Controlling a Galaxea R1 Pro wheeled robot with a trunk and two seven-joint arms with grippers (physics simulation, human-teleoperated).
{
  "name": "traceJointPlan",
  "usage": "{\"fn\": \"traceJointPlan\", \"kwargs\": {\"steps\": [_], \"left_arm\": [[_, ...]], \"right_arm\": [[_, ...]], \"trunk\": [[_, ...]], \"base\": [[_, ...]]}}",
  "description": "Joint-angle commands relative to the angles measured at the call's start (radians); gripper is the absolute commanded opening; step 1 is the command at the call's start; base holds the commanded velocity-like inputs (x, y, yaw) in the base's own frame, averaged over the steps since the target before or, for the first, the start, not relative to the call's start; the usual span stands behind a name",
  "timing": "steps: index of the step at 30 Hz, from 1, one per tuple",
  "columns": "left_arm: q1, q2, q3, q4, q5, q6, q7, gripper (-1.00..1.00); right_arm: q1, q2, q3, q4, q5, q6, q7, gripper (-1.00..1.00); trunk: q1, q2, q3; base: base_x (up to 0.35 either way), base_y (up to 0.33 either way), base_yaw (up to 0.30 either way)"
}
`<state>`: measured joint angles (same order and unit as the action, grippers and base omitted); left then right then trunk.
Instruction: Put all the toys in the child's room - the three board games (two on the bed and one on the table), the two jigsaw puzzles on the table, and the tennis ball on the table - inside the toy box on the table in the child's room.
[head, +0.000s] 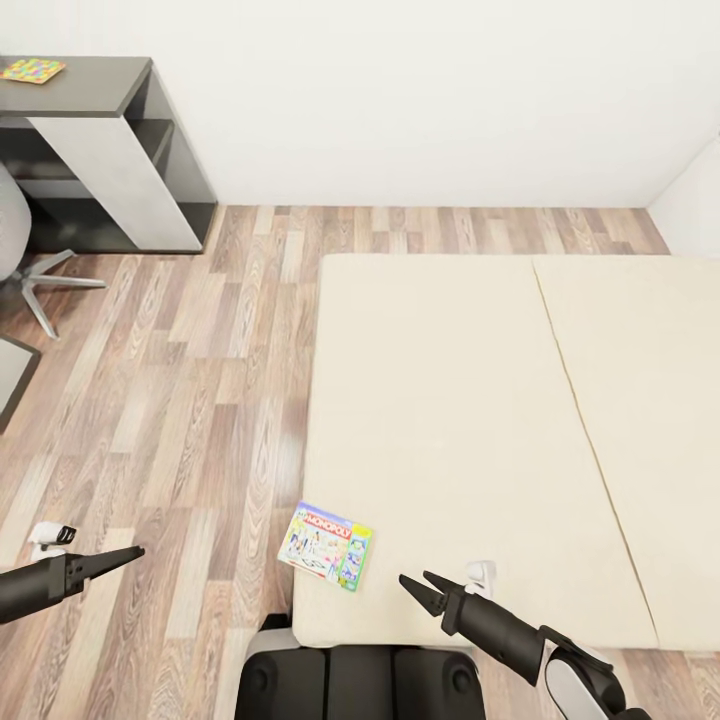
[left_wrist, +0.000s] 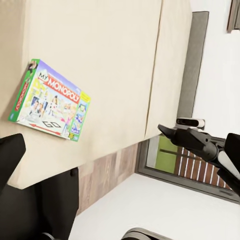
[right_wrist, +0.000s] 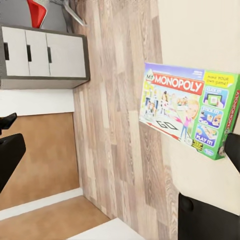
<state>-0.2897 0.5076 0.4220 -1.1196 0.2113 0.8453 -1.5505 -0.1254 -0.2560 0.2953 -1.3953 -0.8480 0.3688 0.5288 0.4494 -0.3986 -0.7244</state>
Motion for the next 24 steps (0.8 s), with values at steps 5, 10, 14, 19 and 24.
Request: {"fn": "traceJointPlan", "kwargs": {"steps": [5, 10, 14, 19, 24], "left_arm": [[0.0, 0.0, 0.001, 0.002, 0.001, -0.014, -0.006, 1.0], [0.0, 0.0, 0.001, 0.004, 0.001, -0.023, -0.006, 1.0], [0.0, 0.0, 0.001, 0.004, 0.001, -0.025, -0.006, 1.0], [0.0, 0.0, 0.001, 0.004, 0.0, -0.026, -0.006, 1.0], [0.0, 0.0, 0.001, 0.004, 0.0, -0.026, -0.007, 1.0]], "right_arm": [[0.0, 0.002, 0.001, -0.001, -0.01, 0.007, -0.001, 1.0], [0.0, 0.003, 0.001, -0.001, -0.01, 0.007, -0.004, 1.0], [0.0, 0.004, 0.001, -0.001, -0.01, 0.007, -0.007, 1.0], [0.0, 0.004, 0.001, -0.001, -0.01, 0.007, -0.009, 1.0], [0.0, 0.005, 0.001, -0.001, -0.011, 0.007, -0.01, 1.0]], "trunk": [[0.001, -0.001, 0.007], [0.001, -0.001, 0.015], [0.001, -0.001, 0.022], [0.001, -0.001, 0.03], [0.001, -0.001, 0.038]], "base": [[0.0, 0.0, 0.0], [0.0, 0.0, 0.0], [0.0, 0.0, 0.0], [0.0, 0.0, 0.0], [0.0, 0.0, 0.0]]}}
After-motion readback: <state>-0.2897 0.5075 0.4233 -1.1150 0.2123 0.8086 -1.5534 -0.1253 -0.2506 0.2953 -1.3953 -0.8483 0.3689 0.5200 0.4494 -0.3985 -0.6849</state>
